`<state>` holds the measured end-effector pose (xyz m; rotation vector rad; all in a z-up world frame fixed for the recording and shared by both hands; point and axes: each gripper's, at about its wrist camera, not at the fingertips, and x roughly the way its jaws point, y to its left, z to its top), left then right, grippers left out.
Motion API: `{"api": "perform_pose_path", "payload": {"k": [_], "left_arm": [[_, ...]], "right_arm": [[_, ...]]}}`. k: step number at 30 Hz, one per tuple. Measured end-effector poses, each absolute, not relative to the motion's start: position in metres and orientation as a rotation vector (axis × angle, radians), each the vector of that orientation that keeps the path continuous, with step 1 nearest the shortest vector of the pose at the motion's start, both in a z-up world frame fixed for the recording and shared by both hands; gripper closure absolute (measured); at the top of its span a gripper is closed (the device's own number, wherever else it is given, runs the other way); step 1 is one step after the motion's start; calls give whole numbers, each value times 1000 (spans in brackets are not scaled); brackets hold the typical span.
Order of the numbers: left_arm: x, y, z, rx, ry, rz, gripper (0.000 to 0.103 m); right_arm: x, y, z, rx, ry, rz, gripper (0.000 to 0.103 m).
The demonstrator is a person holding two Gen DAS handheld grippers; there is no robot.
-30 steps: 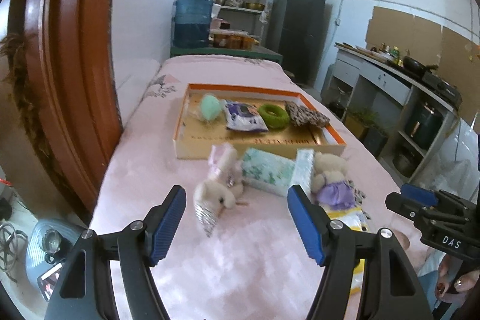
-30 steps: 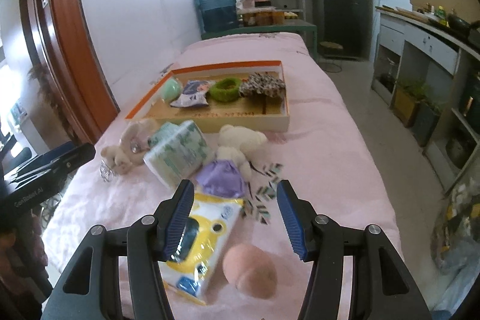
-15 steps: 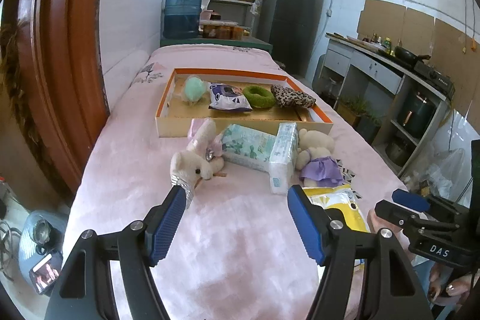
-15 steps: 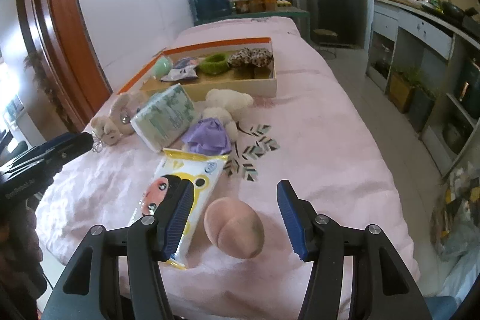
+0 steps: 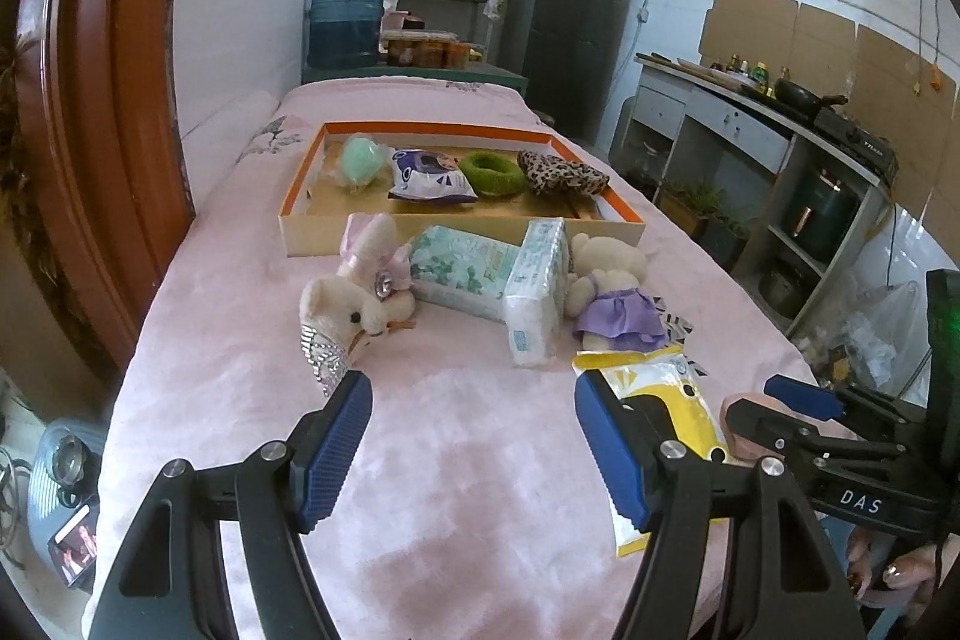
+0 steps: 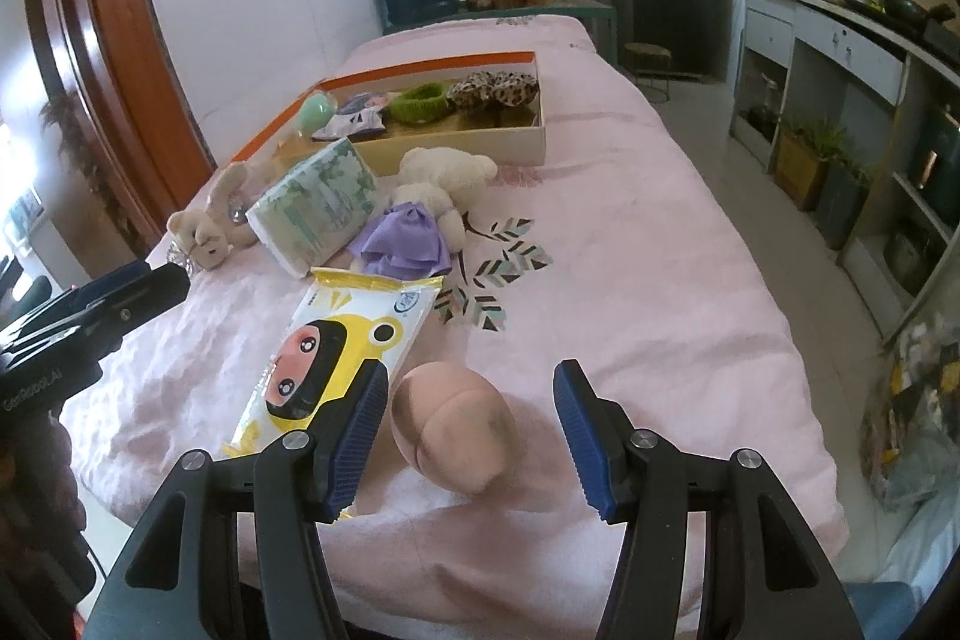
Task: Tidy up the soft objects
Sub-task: 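Grasp the white tissue pack with the left tool while the right tool grasps the pink ball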
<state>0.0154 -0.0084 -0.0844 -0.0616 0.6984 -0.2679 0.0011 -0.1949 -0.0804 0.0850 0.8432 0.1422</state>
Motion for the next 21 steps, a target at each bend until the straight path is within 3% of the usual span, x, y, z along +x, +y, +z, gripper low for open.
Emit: {"api": "perform_pose_path", "payload": {"k": [21], "left_arm": [[19,-12,-89,-61,705,-283,33]], "right_arm": [[6,-199,-91,105,865,171,44]]}}
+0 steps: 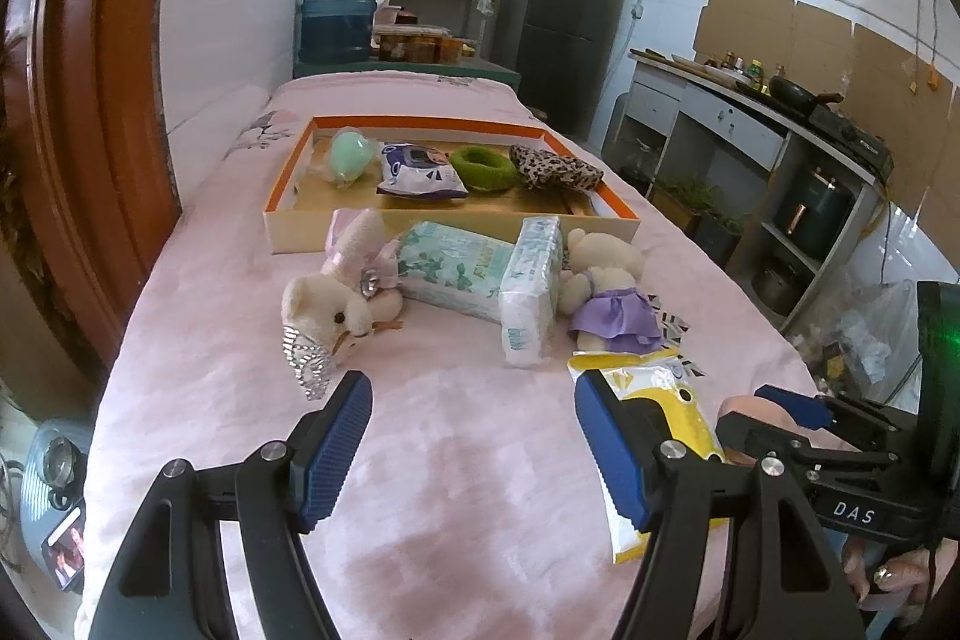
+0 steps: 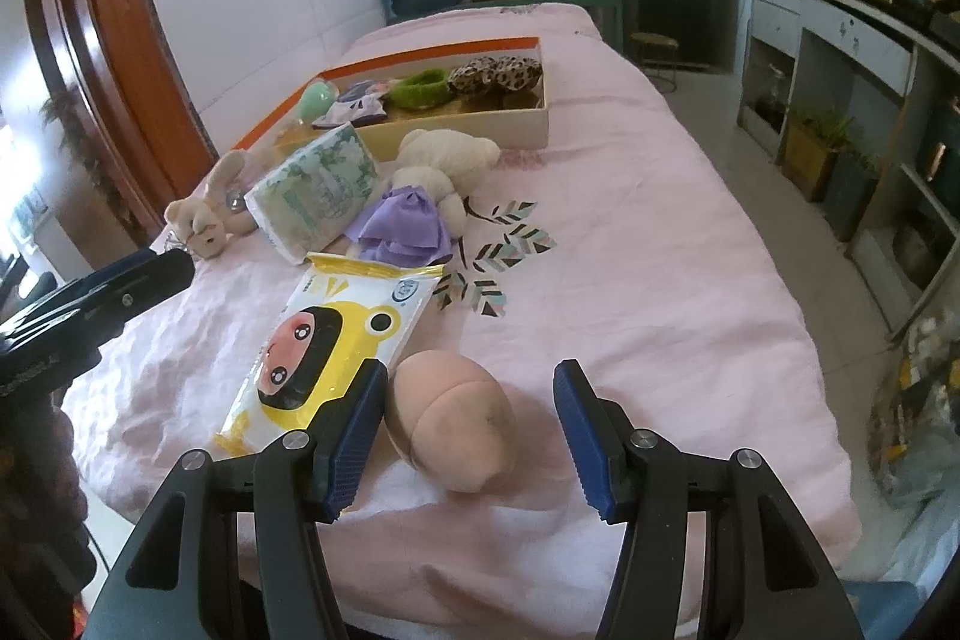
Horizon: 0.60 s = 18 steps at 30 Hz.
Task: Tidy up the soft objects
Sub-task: 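Grasp the white tissue pack with the left tool while the right tool grasps the pink ball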
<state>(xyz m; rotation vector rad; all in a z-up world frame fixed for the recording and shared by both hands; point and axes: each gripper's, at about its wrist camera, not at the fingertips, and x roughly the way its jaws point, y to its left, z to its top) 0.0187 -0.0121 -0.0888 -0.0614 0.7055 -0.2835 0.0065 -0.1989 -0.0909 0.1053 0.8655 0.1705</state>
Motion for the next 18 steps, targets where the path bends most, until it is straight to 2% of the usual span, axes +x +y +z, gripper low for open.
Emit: {"api": "perform_pose_path", "payload": {"k": [1,3,13,18], "left_arm": [[19,-14,-89,-61,707,-287,33],[22,-15,-89,-60,708,-291,33],[43,-35,-85,-53,709,-403,34],[66,-46,-89,-42,733,-406,47]], "right_arm": [[6,-200,-91,111,872,180,45],[8,-199,-93,125,883,206,62],[7,-194,-94,106,875,224,64],[8,-197,-96,133,874,232,64]]}}
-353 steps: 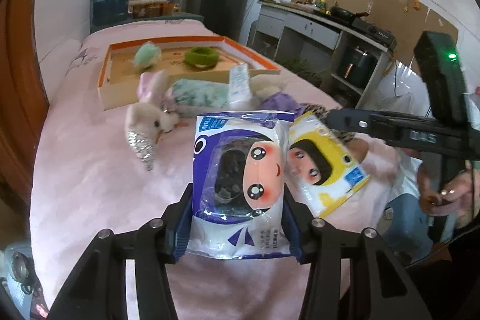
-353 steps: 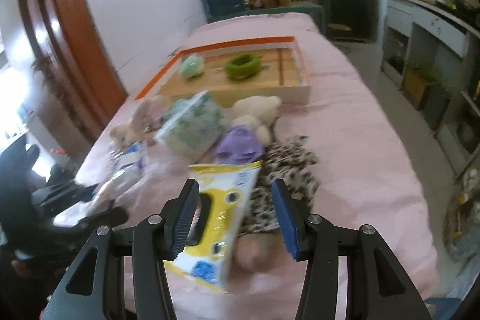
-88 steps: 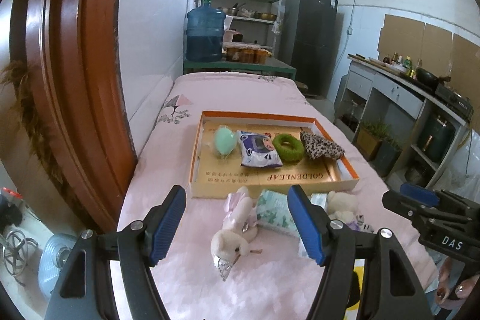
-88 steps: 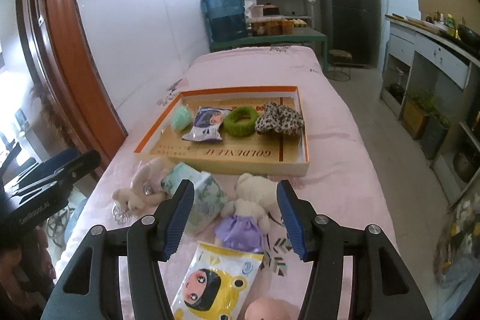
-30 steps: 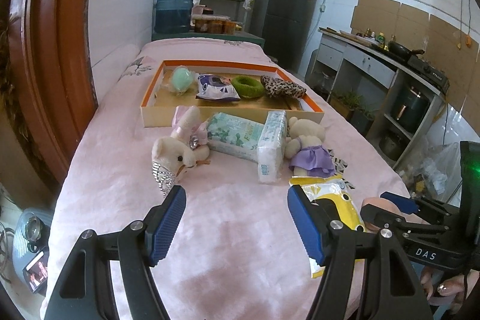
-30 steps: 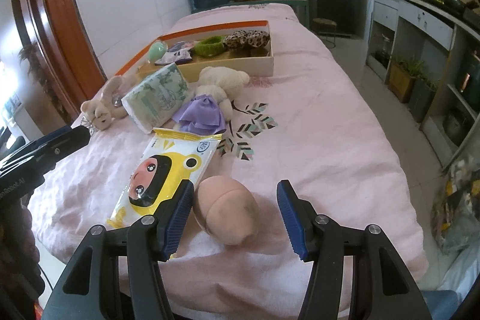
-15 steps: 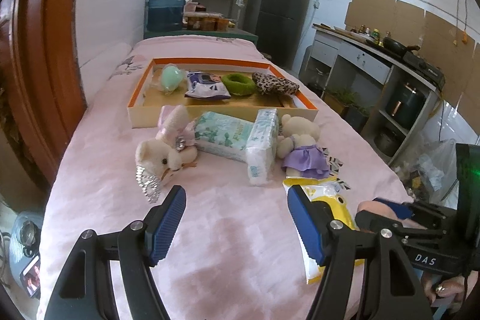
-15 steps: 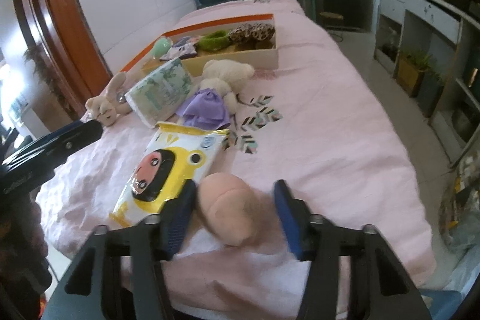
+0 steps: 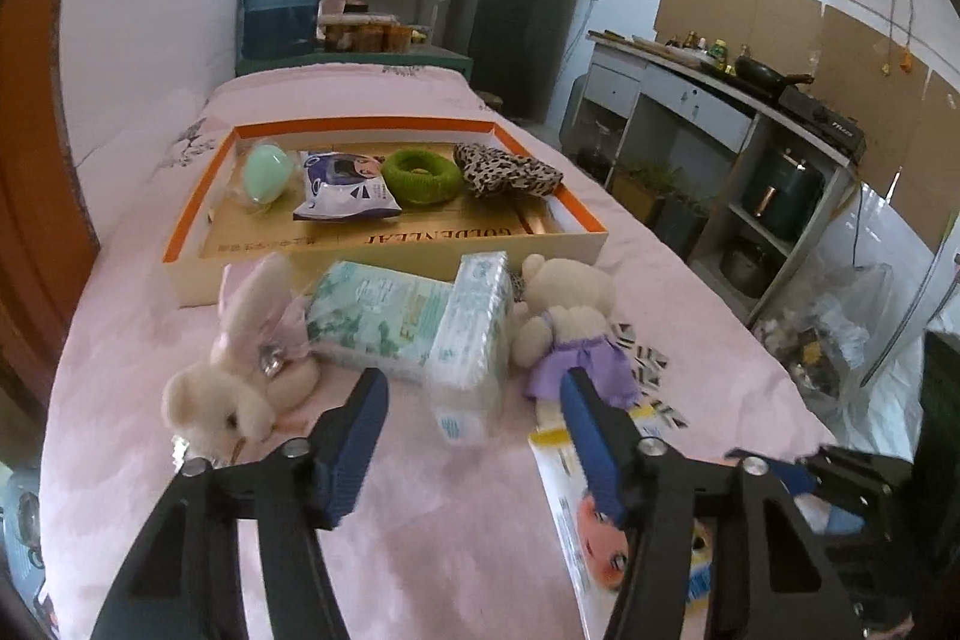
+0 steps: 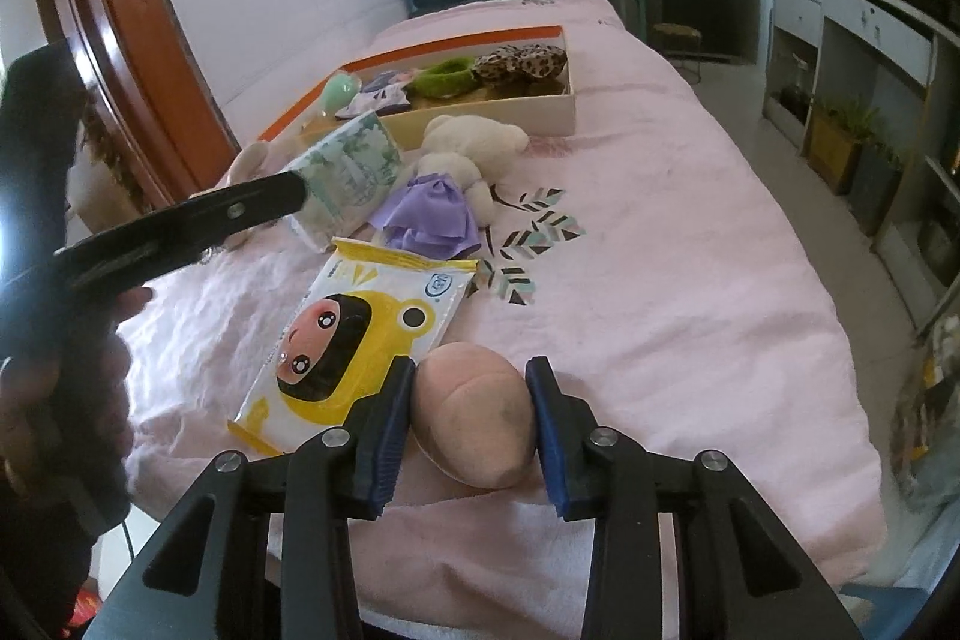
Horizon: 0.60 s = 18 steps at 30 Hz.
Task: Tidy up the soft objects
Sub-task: 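Grasp the white tissue pack with the left tool while the right tool grasps the pink ball, then carry the tissue pack and pink ball with both tools over the box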
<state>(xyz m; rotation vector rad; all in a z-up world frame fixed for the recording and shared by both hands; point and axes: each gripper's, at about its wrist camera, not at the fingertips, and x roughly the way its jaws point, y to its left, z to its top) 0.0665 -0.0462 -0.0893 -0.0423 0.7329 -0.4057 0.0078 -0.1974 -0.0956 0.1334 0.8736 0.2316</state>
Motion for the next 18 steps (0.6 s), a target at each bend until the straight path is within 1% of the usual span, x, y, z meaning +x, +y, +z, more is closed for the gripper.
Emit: {"api": "perform_pose_path", "payload": {"k": [1,2,4,5,6,10,18], "left_arm": [[71,-48,-91,-43,738,-402,53],[77,-50,-92,-47,748,-401,56],[86,-50,-97,-72,781,-413,71],[91,-51,-100,-86,801,-419,74],[94,-51,-102,-94,814,-423,79],[98,-50,-106,-123,824,-438,83],[89,-48,-98,-136,780,-456,85]], "right_arm": [[8,-198,-96,140,874,233,64],[9,-199,-96,146,875,234,64],[8,-200,-96,151,875,236,64],[9,-200,-97,152,875,237,64],[9,-200,-97,152,874,237,64],[9,-199,-97,148,872,237,64],[9,-208,-89,193,847,241,65]]}}
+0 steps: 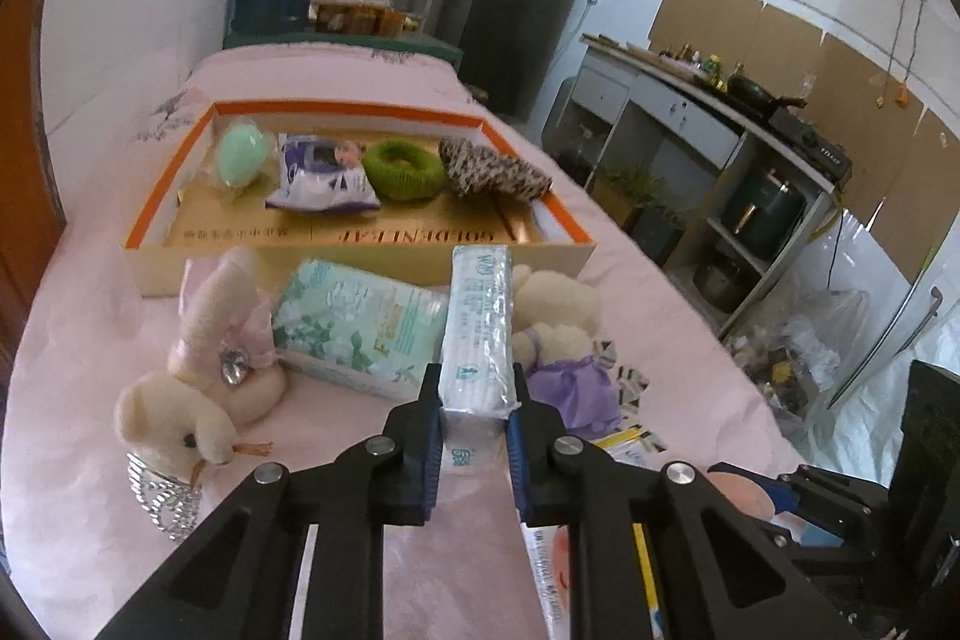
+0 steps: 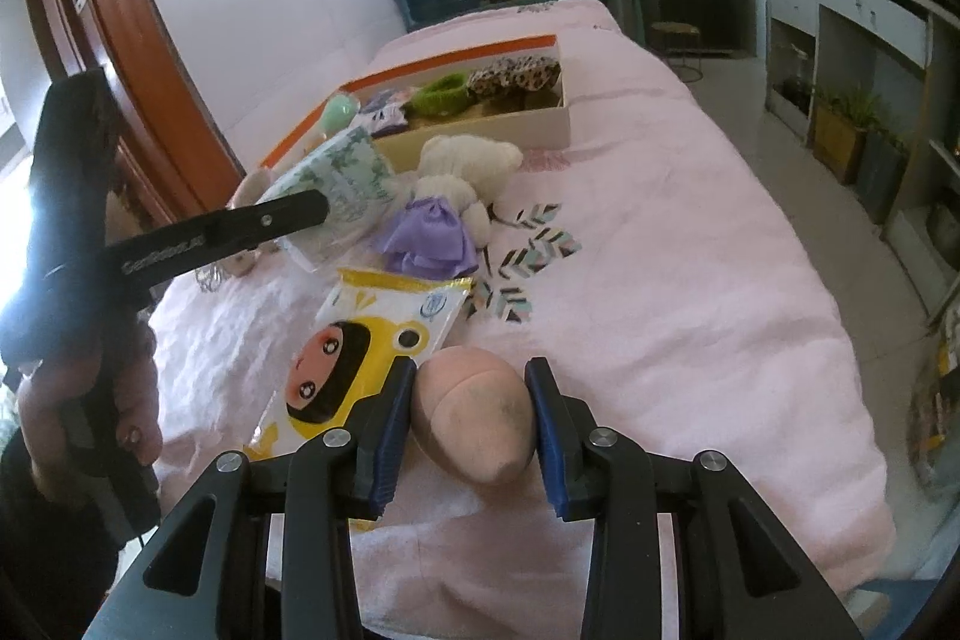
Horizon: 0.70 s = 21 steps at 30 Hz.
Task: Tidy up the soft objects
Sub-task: 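Carry the tissue pack and pink ball with both tools over the box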
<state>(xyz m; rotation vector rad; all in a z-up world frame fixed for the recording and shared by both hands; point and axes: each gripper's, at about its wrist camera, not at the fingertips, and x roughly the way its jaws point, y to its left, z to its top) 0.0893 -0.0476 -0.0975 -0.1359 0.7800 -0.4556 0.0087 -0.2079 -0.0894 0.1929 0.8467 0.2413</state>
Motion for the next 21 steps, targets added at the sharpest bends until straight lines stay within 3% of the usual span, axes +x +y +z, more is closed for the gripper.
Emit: {"api": "perform_pose_path", "payload": {"k": [21], "left_arm": [[84,-7,-37,-188,635,-391,85]], "right_arm": [[43,-197,-25,133,679,287,65]]}}
